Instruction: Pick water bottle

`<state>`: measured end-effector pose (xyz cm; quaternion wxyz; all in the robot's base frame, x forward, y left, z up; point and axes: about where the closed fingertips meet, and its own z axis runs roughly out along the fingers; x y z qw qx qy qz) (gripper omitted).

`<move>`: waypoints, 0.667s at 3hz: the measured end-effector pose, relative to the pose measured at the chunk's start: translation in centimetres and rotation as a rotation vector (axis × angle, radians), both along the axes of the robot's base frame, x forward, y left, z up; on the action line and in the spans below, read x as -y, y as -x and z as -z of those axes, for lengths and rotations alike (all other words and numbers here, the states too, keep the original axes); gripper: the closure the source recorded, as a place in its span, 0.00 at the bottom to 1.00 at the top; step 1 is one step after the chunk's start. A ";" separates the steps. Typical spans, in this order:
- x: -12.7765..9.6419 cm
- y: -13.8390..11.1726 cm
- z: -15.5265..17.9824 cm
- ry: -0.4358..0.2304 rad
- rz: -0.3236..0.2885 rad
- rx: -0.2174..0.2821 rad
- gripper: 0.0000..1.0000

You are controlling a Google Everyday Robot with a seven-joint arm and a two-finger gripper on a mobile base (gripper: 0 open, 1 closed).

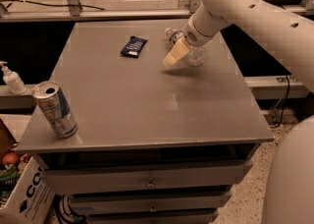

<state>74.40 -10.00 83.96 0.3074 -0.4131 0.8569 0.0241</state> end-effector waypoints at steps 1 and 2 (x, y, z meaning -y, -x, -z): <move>0.5 -0.5 1.2 -0.002 0.019 -0.004 0.00; 0.7 -0.7 2.1 -0.006 0.021 -0.004 0.15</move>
Offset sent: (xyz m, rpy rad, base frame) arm 0.0084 -0.0132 -0.0257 0.0133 -0.0061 -0.0259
